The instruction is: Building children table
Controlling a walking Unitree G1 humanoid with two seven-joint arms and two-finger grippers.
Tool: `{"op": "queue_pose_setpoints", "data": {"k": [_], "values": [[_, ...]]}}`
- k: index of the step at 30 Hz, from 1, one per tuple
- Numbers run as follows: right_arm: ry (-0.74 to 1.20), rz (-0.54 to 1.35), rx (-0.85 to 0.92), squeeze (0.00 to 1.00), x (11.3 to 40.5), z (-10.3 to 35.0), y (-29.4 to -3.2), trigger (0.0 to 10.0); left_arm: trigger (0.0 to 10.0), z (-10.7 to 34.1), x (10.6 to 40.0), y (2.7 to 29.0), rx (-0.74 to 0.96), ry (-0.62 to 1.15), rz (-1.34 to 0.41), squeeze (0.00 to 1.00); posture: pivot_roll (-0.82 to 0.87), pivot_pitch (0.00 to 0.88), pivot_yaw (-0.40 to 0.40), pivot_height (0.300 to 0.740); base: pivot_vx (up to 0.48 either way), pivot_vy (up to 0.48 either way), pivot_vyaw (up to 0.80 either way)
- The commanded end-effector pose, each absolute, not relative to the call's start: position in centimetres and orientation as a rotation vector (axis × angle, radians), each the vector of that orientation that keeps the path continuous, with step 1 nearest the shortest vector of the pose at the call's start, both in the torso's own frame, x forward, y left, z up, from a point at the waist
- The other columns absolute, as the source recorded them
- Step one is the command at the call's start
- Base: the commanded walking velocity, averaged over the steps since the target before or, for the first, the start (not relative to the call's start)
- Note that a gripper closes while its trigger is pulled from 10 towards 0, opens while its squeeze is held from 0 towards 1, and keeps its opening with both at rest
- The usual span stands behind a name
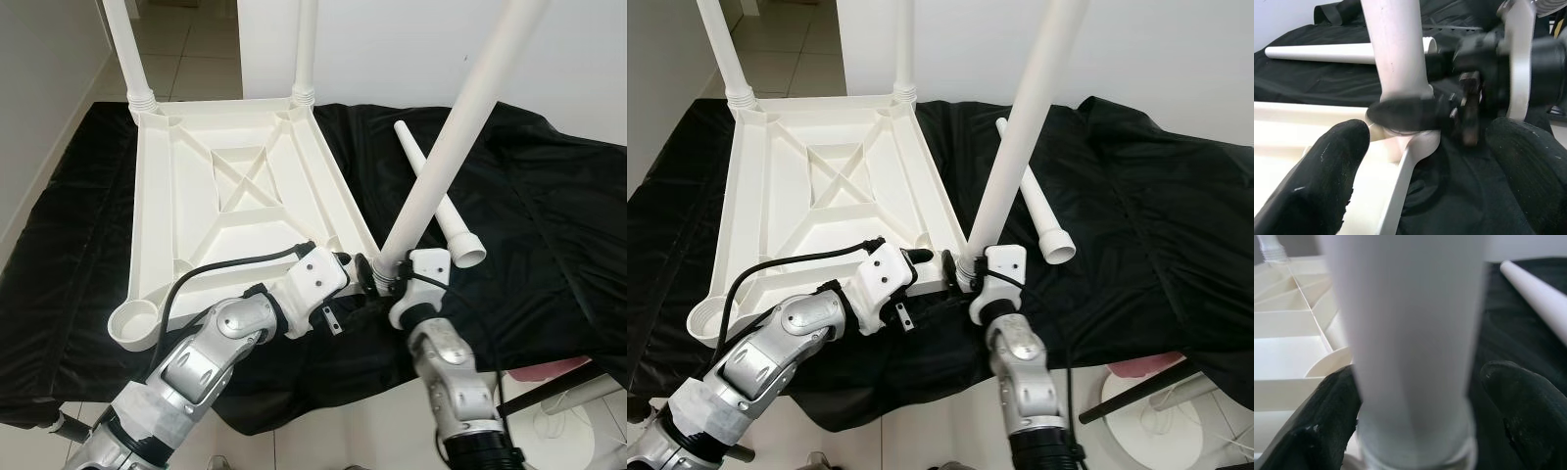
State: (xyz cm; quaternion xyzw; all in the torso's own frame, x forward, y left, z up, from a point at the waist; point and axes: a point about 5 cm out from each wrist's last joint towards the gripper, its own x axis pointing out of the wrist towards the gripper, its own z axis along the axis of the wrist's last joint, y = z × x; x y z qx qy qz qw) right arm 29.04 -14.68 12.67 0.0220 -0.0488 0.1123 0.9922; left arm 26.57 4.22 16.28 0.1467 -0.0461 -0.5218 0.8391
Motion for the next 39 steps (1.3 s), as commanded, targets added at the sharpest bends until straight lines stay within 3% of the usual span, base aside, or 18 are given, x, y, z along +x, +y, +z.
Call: {"op": "queue_pose_setpoints", "data": {"k": [1,4,5,9,19,20,21,23,24,25,38,39], "values": [[-0.124,0.258,0.043,0.40,29.1,12.9,-15.3,10.0,10.0,16.0,25.9,3.9,0.329,-0.074,-1.208,0.00,-0.02,0.085,-0.065,0.740,0.000,0.000,0.00],[-0.134,0.268,0.038,0.40,29.1,13.1,-15.6,10.0,10.0,16.0,25.9,3.9,0.329,-0.072,-1.211,0.00,-0.02,0.085,-0.065,0.740,0.000,0.000,0.00],[-0.140,0.290,0.036,0.00,29.2,13.3,-15.8,10.0,10.0,15.9,25.8,3.9,0.332,-0.068,-1.218,0.00,-0.02,0.084,-0.063,0.740,0.000,0.000,0.00],[-0.172,0.438,-0.016,0.00,29.6,14.1,-16.1,10.0,10.0,15.8,25.8,4.1,0.341,-0.062,-1.224,0.00,-0.02,0.076,-0.059,0.740,0.000,0.000,0.00],[-0.165,0.577,-0.067,0.00,30.8,14.4,-16.3,10.0,10.0,16.1,26.5,4.7,0.353,-0.069,-1.199,0.00,-0.01,0.071,-0.058,0.740,0.000,0.000,0.00],[-0.151,0.592,-0.071,0.00,31.1,14.3,-16.3,8.0,10.0,16.2,26.5,4.7,0.357,-0.069,-1.198,0.00,-0.01,0.071,-0.059,0.740,0.000,0.000,0.00],[-0.134,0.611,-0.080,0.00,31.4,14.0,-16.4,4.4,10.0,16.2,26.5,4.8,0.359,-0.070,-1.195,0.00,0.00,0.073,-0.059,0.740,0.000,0.000,0.00],[-0.134,0.611,-0.080,0.00,31.4,14.0,-16.4,4.4,10.0,16.2,26.5,4.8,0.359,-0.070,-1.195,0.00,0.00,0.073,-0.059,0.740,0.000,0.000,0.00],[-0.118,0.622,-0.086,0.00,31.6,13.7,-16.5,3.4,10.0,16.2,26.6,4.9,0.362,-0.070,-1.191,0.00,0.00,0.073,-0.060,0.740,0.000,0.000,0.00],[-0.104,0.629,-0.088,0.00,31.7,13.4,-16.6,0.0,10.0,16.2,26.6,5.0,0.363,-0.070,-1.188,0.00,0.01,0.074,-0.059,0.740,0.000,0.000,0.00],[-0.106,0.651,-0.071,0.00,31.8,12.9,-16.8,0.0,10.0,16.1,26.1,4.8,0.357,-0.064,-1.193,0.00,0.01,0.082,-0.056,0.740,0.000,0.000,0.00],[-0.108,0.640,-0.068,0.00,31.7,12.9,-16.8,4.0,10.0,16.1,26.1,4.9,0.358,-0.064,-1.193,0.00,0.01,0.085,-0.055,0.740,0.000,0.000,0.00]]}}
